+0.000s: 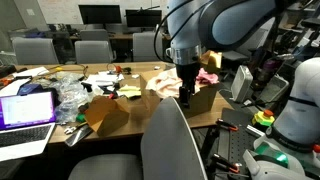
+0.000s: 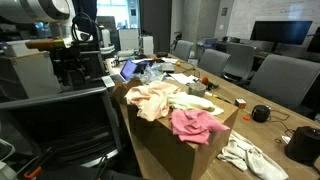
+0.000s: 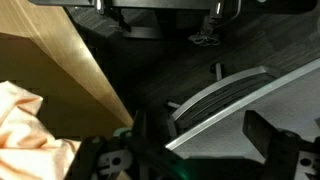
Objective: Pick up two clothes from the box and put them on the chair's headrest
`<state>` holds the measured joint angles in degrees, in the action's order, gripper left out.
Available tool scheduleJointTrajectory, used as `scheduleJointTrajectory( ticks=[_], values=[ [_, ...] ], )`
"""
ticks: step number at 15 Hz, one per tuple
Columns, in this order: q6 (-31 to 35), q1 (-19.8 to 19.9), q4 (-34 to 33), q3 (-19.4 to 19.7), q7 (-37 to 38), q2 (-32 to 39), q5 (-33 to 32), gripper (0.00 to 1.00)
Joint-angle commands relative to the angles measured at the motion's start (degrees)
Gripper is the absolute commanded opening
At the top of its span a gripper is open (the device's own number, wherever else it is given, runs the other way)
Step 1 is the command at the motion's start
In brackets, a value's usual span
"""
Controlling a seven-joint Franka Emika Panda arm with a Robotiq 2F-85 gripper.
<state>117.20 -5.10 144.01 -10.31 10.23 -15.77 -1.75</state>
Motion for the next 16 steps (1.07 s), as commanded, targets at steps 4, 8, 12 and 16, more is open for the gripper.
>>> scheduleJointTrajectory(
  ticks=[4,8,12,16],
  values=[
    [-0.2,-0.6,-0.2,0.5,0.1,0.0,-0.1,1.00],
    [-0.2,-0.6,-0.2,0.5,0.1,0.0,-0.1,1.00],
    [-0.3,0.6,-1.5,1.1,1.2,0.6,-1.9,1.00],
    [-0.4,2.9,-3.7,3.4,2.1,0.8,-3.9,1.00]
  ],
)
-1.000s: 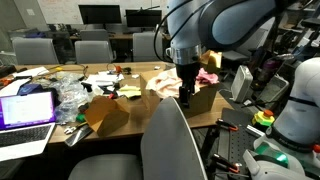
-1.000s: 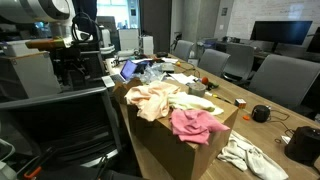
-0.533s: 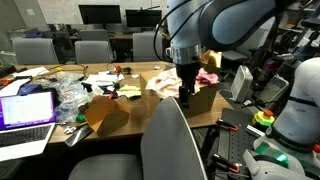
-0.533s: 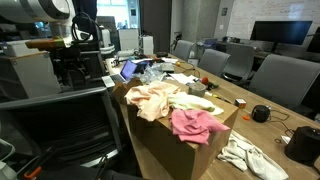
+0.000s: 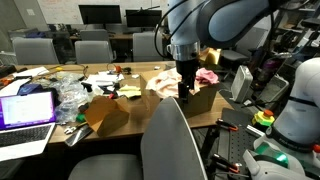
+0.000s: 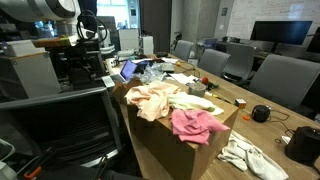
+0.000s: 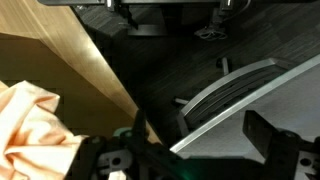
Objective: Pick up two clothes from the box and put them on the chair's headrest
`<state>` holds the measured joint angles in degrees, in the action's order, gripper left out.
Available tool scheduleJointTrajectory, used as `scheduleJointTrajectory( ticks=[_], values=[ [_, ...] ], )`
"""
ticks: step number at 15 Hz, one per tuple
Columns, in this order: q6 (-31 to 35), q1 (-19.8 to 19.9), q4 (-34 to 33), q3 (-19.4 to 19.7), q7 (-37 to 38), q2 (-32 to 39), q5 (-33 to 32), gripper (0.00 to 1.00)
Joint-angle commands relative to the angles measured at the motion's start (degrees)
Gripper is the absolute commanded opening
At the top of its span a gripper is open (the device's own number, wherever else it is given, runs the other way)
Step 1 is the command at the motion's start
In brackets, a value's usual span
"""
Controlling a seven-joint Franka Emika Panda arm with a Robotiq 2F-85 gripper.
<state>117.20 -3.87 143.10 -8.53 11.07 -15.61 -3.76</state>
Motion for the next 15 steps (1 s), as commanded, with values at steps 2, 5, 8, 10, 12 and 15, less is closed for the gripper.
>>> scheduleJointTrajectory(
  ticks=[2,5,8,10,12,15],
  values=[
    [0.0,3.2,-4.0,3.3,1.5,0.8,-2.0,1.00],
    [1.3,5.4,-5.7,5.8,2.4,1.1,-1.5,1.00],
    [3.8,7.4,-7.0,8.2,3.5,1.7,0.0,1.00],
    [6.3,8.4,-7.7,9.5,4.8,2.5,0.9,1.00],
    [9.7,9.4,-8.3,10.3,6.9,3.9,1.5,1.00],
    [14.6,10.9,-9.2,10.2,12.0,7.2,-0.8,1.00]
  ],
)
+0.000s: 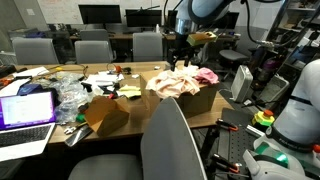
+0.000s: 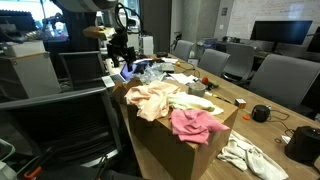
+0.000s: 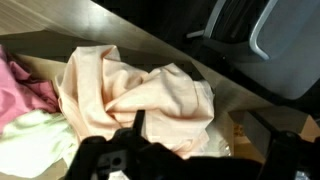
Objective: Pick up two clothes from the box and put them on the chair's headrest
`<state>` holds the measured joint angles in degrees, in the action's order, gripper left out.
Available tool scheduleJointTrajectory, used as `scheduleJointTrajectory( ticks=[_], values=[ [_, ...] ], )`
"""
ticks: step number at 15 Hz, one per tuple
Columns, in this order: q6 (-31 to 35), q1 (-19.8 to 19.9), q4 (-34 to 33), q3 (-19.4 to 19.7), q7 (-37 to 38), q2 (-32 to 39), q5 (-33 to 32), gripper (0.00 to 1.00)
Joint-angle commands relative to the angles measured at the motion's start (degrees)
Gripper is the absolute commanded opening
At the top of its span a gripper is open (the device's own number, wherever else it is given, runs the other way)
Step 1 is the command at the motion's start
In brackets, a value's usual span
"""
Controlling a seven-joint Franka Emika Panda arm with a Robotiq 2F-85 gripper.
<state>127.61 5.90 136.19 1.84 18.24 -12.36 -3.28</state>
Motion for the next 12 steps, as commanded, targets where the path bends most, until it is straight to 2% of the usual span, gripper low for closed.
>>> scheduleJointTrajectory(
  ticks=[1,6,12],
  values=[
    [5.2,1.6,-2.8,-0.4,7.2,5.6,-2.7,1.00],
    [6.2,1.5,-5.9,0.3,17.0,13.3,-8.8,1.00],
    [6.3,0.9,-9.2,3.4,19.3,20.7,-7.0,1.00]
  ],
)
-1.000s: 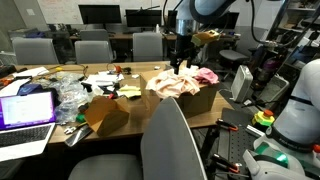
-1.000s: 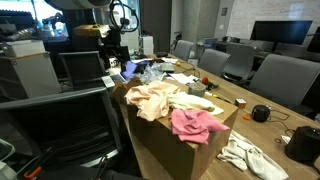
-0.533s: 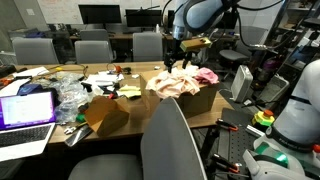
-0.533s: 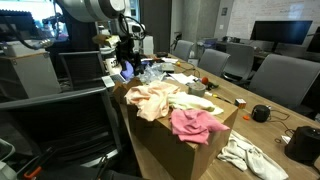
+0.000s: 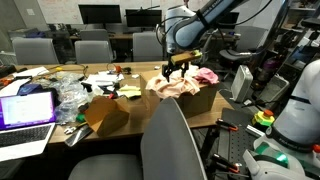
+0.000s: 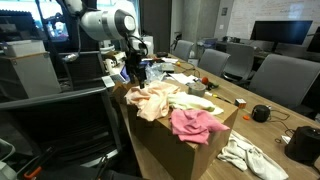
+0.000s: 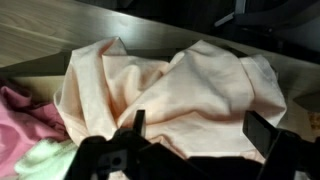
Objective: Pick up two clothes from the box and put them on the chair's headrest
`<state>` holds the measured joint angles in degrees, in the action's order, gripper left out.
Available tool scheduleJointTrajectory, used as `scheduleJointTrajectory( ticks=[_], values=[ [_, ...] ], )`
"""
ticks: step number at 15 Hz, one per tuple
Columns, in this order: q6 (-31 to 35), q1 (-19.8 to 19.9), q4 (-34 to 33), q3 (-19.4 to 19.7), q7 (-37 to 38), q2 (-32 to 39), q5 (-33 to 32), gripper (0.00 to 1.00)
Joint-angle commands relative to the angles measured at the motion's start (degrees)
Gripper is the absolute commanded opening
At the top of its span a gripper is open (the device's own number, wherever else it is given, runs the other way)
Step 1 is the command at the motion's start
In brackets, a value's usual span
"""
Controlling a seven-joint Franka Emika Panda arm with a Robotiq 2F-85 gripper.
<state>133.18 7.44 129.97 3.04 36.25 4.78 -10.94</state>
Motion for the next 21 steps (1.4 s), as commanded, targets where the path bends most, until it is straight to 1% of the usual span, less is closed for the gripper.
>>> scheduleJointTrajectory(
  ticks=[1,2,5,7,9,11,16,17,18,19,20,21],
  values=[
    [1.2,-0.4,-3.3,2.8,1.0,4.5,1.8,1.00],
    [1.8,-0.2,-3.4,3.5,1.0,5.3,2.8,1.00],
    [5.7,0.8,-3.1,5.2,-0.8,7.5,9.2,1.00],
    [8.9,1.1,-2.8,5.9,-1.4,8.8,13.0,1.00],
    [10.6,1.1,-2.6,6.2,-2.2,9.6,15.7,1.00],
    [11.7,0.4,-2.4,6.5,-2.1,10.5,16.4,1.00],
    [11.7,-1.4,-2.3,6.9,-0.9,12.1,14.5,1.00],
    [11.8,-1.7,-2.2,6.9,-0.8,12.2,14.5,0.75],
    [11.8,-1.9,-2.1,6.9,-0.9,12.3,14.6,0.74],
    [11.8,-2.0,-2.0,6.9,-1.0,12.2,14.7,0.68],
    [11.8,-2.0,-2.0,6.9,-1.0,12.1,14.7,0.58],
    [11.8,-2.1,-1.9,7.0,-0.9,12.0,14.7,0.51]
  ],
)
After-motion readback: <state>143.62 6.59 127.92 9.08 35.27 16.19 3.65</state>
